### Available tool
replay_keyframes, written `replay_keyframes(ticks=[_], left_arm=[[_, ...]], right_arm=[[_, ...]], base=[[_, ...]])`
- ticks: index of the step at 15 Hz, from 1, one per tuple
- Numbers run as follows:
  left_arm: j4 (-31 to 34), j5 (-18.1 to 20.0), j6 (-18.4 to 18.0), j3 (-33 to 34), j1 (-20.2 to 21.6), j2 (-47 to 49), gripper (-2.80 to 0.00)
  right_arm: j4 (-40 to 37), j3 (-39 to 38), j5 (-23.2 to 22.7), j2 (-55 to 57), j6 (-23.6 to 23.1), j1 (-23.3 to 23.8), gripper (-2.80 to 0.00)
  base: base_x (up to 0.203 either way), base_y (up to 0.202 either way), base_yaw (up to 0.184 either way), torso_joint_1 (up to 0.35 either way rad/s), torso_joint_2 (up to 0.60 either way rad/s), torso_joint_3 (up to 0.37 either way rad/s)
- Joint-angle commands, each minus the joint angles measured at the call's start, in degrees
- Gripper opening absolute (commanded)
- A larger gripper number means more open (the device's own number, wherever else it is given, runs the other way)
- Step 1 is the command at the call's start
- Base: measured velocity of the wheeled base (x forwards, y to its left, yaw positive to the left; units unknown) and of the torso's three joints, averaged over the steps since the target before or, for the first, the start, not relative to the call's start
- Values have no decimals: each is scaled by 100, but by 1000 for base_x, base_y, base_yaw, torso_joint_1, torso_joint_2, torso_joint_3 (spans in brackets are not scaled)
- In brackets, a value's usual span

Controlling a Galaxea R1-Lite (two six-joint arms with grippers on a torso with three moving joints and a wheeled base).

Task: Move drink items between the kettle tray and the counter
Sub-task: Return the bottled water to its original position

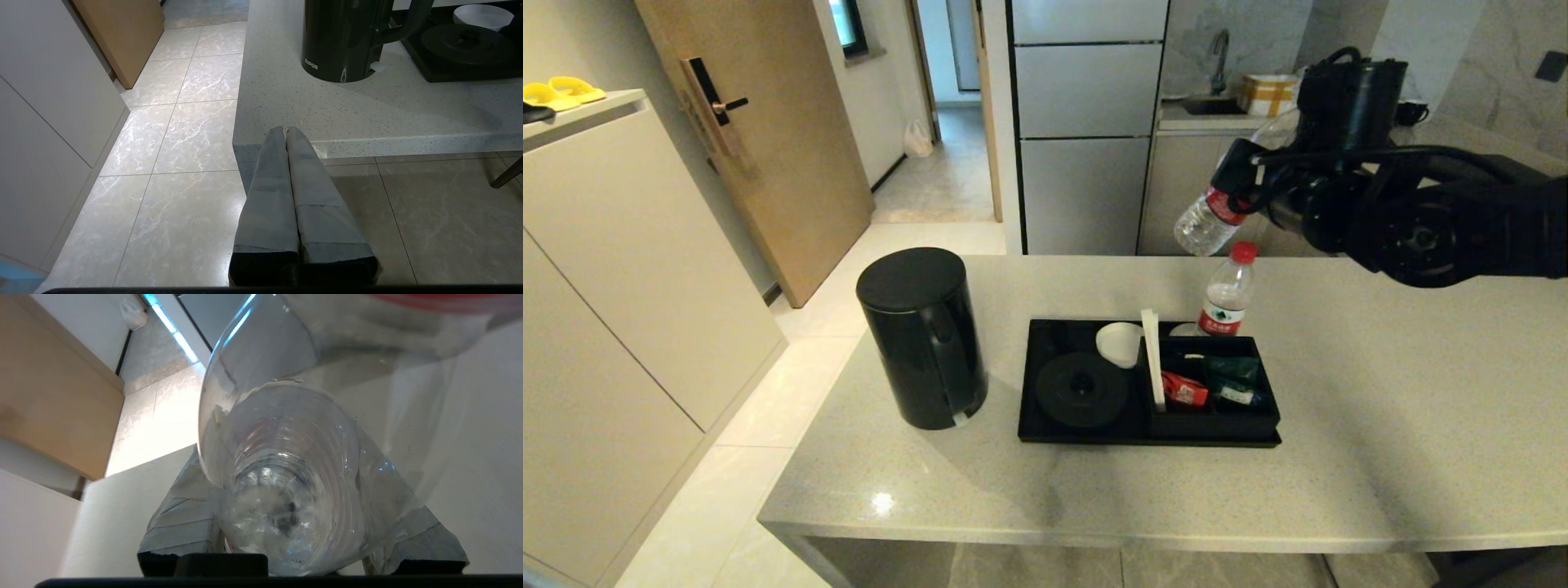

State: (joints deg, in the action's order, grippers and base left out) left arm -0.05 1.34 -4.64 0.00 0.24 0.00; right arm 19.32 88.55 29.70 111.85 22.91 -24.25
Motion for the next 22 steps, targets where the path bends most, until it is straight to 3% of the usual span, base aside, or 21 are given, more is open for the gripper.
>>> replay_keyframes(ticks=[1,8,14,22], left_arm=[[-4,-2,-1,0,2,0,-280],[-4,3,-1,5,2,0,-280],[-4,7,-10,0,2,0,-280],[-4,7,-1,0,2,0,-280]], right_arm=[[531,49,-54,799,-299,-26,-280],[690,1411,-105,2149,-935,-67,-280],[772,1475,-73,2795,-1616,-66,-280],[485,1463,-98,2889,-1727,-63,-280]], base=[[0,0,0,0,0,0],[0,0,0,0,0,0],[0,0,0,0,0,0],[0,0,0,0,0,0]])
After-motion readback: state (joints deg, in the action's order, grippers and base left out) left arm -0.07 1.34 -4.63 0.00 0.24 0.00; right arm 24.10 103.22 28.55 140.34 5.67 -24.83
